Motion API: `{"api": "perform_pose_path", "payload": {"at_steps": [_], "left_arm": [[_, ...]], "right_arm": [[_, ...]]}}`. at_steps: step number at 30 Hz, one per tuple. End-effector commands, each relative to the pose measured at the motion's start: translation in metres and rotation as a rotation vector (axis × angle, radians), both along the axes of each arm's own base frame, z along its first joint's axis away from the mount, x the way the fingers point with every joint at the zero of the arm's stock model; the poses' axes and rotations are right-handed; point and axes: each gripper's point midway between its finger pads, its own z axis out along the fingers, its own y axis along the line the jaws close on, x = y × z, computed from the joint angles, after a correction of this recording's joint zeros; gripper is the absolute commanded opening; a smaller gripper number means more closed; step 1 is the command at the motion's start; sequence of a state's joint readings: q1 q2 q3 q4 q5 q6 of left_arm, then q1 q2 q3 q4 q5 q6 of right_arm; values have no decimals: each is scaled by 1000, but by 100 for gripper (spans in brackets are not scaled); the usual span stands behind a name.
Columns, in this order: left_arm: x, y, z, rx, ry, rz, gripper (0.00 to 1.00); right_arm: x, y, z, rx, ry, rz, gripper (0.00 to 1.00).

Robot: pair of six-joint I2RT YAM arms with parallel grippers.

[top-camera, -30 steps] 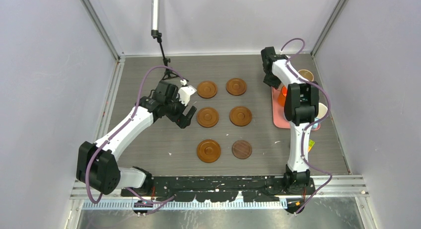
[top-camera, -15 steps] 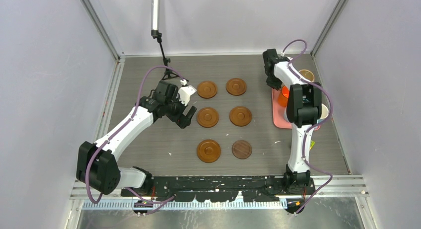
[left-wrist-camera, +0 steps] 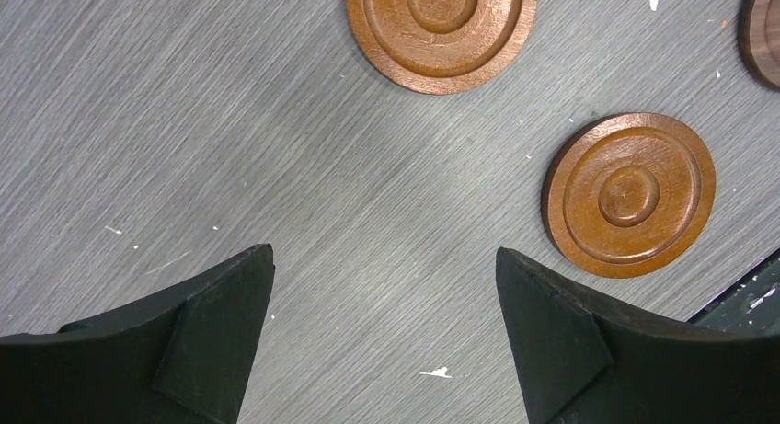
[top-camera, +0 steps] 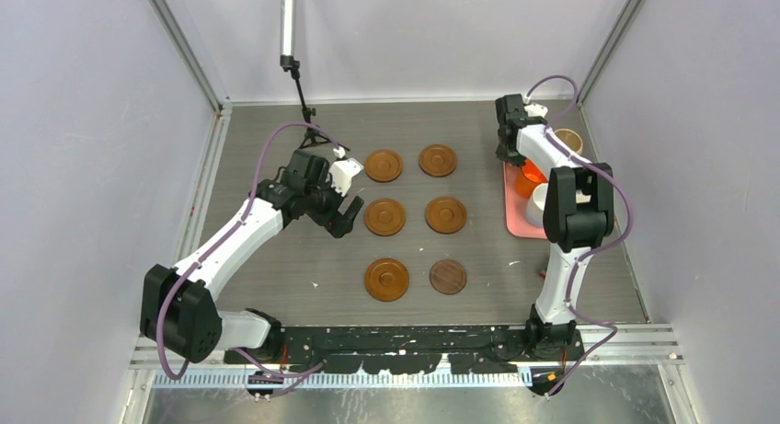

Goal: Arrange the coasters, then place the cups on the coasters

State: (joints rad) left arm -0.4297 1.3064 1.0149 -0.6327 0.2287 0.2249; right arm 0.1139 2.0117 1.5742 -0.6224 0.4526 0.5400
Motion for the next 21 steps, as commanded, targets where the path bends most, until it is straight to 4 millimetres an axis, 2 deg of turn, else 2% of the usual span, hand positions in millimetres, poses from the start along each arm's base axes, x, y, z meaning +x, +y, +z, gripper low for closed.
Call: {"api": "perform_pose_path", "payload": {"at_steps": [1,6,9,17,19,21], "left_arm": [[3,-1,12,-19,-44,-13,93],[5,0,12,-14,-46,-8,93],[4,0,11,-12,-37,-3,93],[5,0,14,-10,-42,-2,93],[5,1,14,-9,-44,-3,93],[5,1,14,-10,-43,-1,93]], "right_arm": [[24,-2,58,-8,-207,27,0],[22,-1,60,-16,-229,49,0],[18,-3,55,-23,-214,49,0],[-1,-2,18,-6,-68,27,1],[-6,-2,11,0,-43,21,10],[-9,-1,9,3,-34,15,24]]}}
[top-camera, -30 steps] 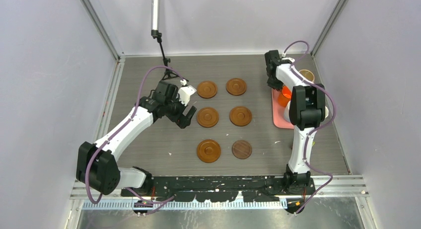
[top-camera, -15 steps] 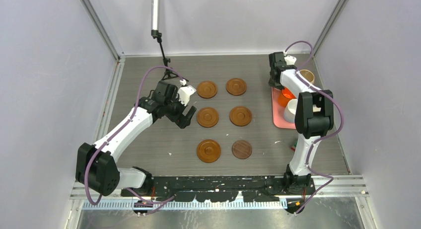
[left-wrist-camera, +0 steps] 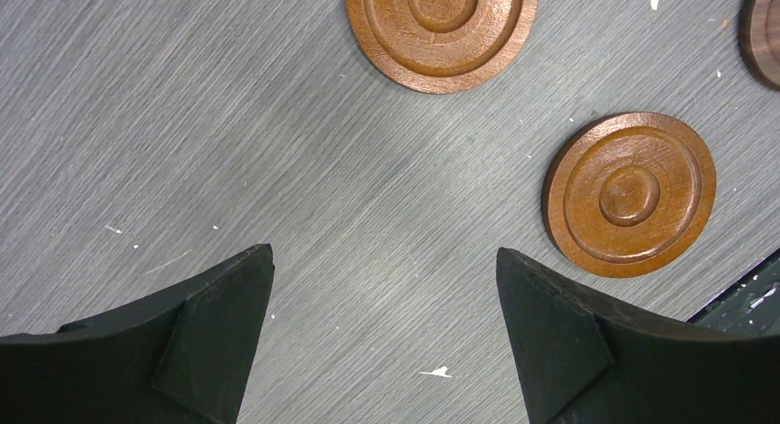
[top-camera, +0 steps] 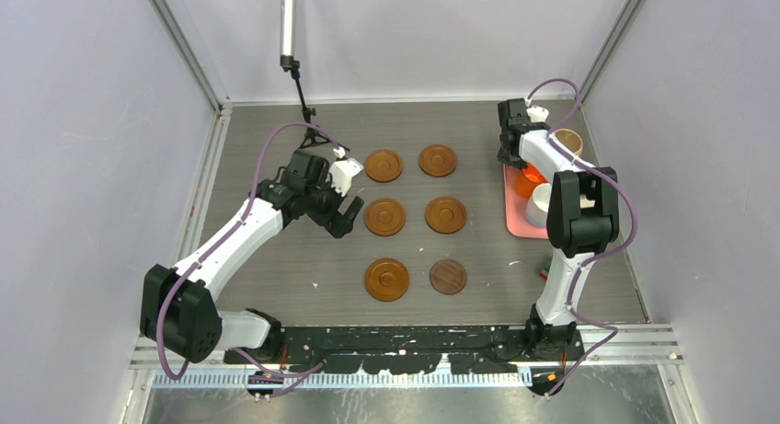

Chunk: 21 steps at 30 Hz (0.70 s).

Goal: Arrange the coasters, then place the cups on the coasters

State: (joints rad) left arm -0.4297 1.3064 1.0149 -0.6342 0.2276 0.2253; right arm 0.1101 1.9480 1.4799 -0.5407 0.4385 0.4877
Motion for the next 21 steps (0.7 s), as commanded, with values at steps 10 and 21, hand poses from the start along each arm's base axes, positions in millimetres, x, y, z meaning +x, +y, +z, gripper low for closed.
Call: {"api": "perform_pose_path", "payload": {"at_steps": [10,21], "left_arm": [[8,-1,14,-9,-44,-2,93],[9,0,12,-3,-41,0,93]], "right_arm": [[14,-6,6,-16,-16,-50,43],[18,-21,-1,-60,-11,-137,45]]}}
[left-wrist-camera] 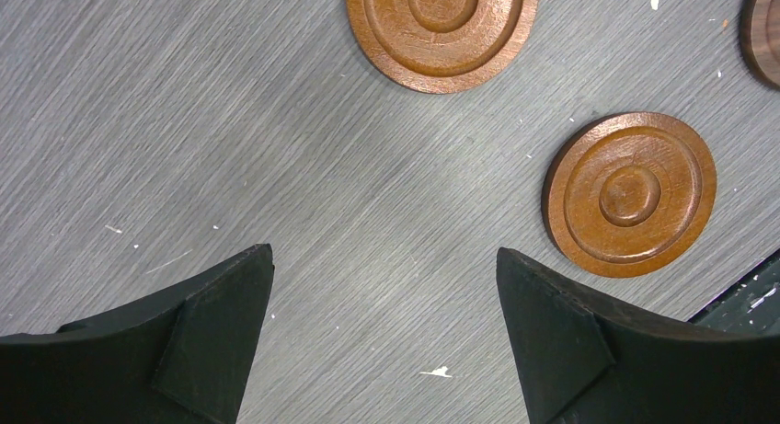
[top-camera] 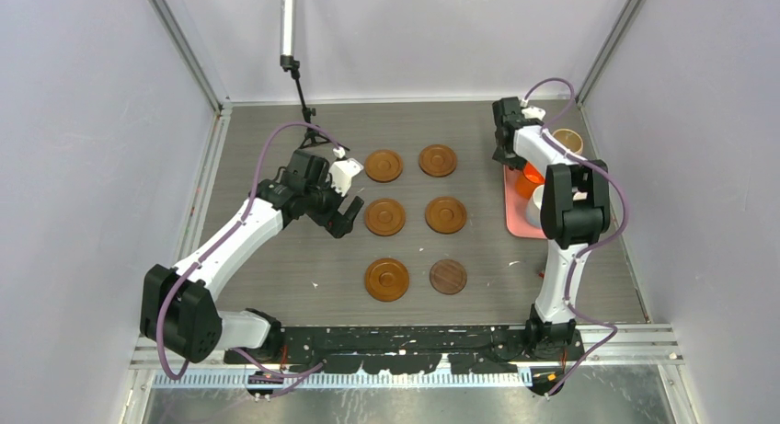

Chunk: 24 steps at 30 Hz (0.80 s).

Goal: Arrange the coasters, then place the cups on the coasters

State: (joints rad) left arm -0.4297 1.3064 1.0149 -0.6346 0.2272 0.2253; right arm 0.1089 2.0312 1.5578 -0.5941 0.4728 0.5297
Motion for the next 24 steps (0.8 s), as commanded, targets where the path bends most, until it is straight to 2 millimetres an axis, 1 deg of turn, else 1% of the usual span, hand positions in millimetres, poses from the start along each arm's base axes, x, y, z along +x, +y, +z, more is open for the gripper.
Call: {"api": "perform_pose_path", "payload": {"at_steps": [1,8,14,16,21,22,23,24], "left_arm": [[9,0,13,-3,-42,-1,93],[10,0,11,4,-35,-3,93],[13,-3,13,-4,-35,-1,93],[14,-3,11,-4,-30,0,93],[17,-6,12,-6,-27,-2,93],[18,-6,12,-5,-26,-3,93],[18,-6,12,-6,-27,-3,93],[19,-6,12,-5,-26,-2,93]], "right_arm": [[12,-18,13,-48,-51,-90,45],[23,-18,11,-38,-50,-78,45],[21,-26,9,-26,-23,-90,45],[21,-27,6,-23,-16,-93,43],[23,-27,3,-13,-7,-83,26],[24,-26,3,-10,-7,-77,20],[25,-25,3,-8,-5,-68,17],[27,-25,4,-5,-12,-61,10]]}}
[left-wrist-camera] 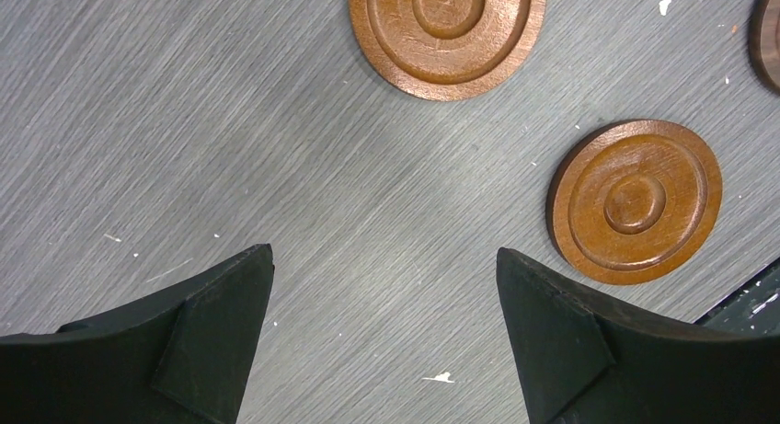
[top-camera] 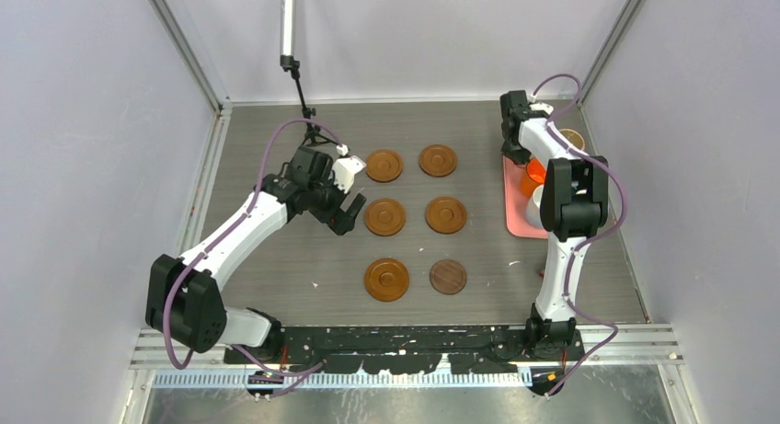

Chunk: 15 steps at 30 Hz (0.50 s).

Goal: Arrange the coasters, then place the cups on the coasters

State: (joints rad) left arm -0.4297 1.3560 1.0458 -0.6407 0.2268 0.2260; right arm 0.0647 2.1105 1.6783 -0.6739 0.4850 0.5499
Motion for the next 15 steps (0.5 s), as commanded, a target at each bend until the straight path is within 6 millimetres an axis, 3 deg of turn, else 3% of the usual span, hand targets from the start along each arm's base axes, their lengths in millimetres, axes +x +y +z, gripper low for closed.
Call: {"api": "perform_pose_path", "payload": {"at_steps": [1,5,15], "left_arm": [[13,-4,16,-16,-48,-3,93],[13,-4,18,-17,-51,-5,93],[13,-4,17,-21,-50,2,93]], "right_arm": [[17,-3,8,-4,-44,11,3],[19,-2,16,-7,-63,43,0],[32,5,62,-8,-263,157,0]]}}
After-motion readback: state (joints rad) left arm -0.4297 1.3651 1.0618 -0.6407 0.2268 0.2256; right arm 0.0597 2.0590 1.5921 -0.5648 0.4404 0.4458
